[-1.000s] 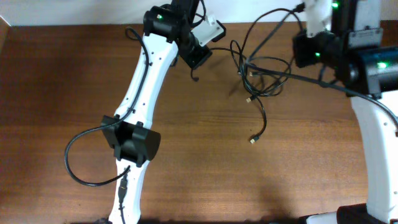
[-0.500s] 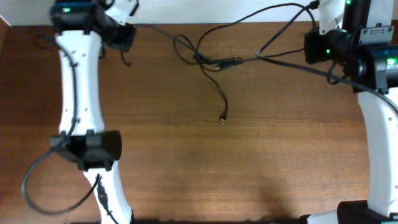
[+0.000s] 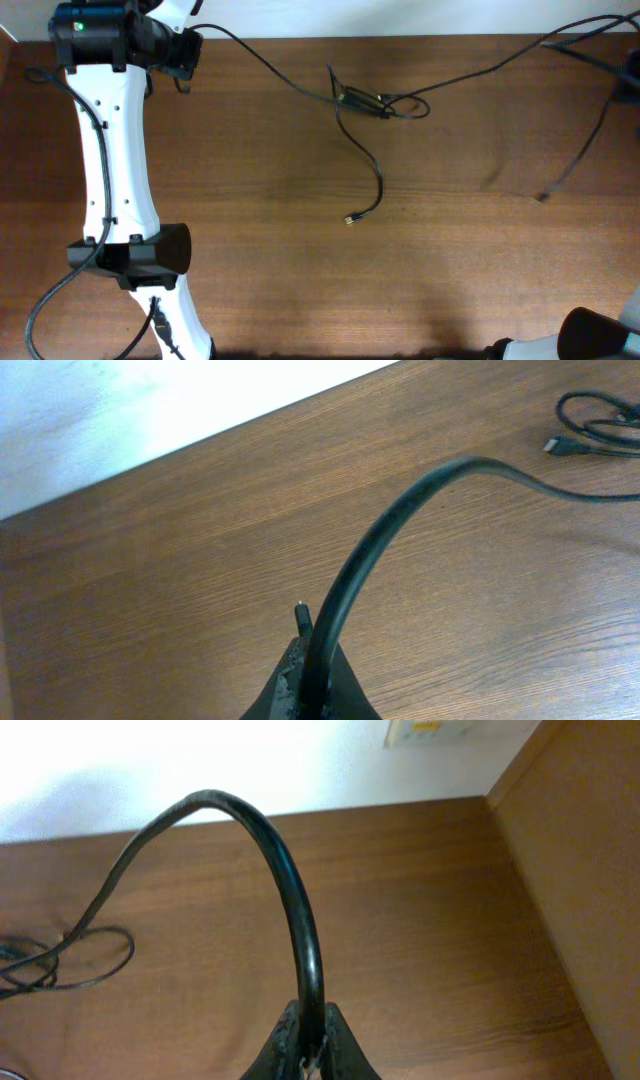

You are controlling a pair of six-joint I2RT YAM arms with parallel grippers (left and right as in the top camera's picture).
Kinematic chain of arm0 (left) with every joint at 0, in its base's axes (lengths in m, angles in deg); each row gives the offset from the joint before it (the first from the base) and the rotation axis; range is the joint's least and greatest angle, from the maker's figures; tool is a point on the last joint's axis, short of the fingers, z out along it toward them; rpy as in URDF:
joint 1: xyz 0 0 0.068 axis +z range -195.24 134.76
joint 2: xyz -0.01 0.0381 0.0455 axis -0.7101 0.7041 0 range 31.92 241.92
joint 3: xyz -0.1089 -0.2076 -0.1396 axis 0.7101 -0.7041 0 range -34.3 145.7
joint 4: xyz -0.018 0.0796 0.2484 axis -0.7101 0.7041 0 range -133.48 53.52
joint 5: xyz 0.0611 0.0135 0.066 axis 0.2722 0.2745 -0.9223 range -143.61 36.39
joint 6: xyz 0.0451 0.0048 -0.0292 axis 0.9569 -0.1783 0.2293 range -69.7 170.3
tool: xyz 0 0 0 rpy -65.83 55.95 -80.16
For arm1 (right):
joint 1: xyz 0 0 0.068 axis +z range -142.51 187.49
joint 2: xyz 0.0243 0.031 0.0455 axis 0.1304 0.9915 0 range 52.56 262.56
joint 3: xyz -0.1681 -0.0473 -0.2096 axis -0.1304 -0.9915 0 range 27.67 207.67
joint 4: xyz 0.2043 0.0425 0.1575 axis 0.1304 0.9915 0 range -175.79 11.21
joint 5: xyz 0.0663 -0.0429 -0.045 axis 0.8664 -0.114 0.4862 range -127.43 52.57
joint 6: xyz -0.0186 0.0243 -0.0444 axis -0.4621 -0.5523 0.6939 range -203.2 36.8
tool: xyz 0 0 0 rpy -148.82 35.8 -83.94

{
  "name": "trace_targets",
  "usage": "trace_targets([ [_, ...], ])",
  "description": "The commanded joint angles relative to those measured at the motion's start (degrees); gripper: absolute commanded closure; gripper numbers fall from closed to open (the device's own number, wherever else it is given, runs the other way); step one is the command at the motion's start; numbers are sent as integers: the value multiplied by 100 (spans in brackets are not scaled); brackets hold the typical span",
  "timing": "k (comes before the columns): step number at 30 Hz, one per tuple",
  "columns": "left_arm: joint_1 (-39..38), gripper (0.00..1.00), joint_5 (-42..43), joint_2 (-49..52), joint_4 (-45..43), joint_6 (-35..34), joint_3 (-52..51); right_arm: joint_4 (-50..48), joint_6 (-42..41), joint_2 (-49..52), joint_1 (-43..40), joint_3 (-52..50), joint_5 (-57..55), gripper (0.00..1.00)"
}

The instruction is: Untangle cables

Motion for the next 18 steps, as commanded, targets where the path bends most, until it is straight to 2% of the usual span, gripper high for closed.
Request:
trace_targets([
  [1,31,100,-168,-4,-35,-74,48,-142,-28,-31,-203,85,177,96],
  [5,177,100,-166,-4,-31,-76,48,-136,-153,-46,-562,155,192,96],
  [10,531,100,-142,-4,-33,-221,48,-131,-188,-46,-1113,155,767,96],
  [18,802,100,-127,-4,-33,-356,48,-153,-719,-46,-1956,155,306,96],
])
